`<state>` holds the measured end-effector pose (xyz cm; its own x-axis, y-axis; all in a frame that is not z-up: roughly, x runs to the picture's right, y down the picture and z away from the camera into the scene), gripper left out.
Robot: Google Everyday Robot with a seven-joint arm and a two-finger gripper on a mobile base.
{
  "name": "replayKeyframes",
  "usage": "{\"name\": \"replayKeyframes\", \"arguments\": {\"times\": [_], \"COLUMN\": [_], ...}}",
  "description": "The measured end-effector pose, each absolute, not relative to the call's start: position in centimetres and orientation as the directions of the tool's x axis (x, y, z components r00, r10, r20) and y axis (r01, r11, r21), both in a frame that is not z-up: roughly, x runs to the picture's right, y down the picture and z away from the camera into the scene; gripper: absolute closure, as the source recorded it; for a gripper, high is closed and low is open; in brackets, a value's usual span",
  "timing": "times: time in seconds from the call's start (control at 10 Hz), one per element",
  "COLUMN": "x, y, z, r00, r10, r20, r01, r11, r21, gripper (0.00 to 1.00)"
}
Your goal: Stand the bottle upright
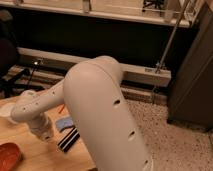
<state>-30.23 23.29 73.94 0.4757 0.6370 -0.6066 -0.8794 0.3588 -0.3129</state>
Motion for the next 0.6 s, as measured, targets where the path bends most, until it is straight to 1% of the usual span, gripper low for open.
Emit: {"name": "replayKeyframes", "arguments": {"times": [0.4,0.6], "x": [-29.6,-29.4], "y": [21.6,20.7], "z": [71.4,70.8], "r00": [0.536,0.551], "r10": [0.555,0.524], "r20": [-0.637,-0.649], "r01": [-0.84,-0.826], "r11": [0.426,0.452], "r21": [-0.336,-0.337], "gripper": [0.87,0.87]}}
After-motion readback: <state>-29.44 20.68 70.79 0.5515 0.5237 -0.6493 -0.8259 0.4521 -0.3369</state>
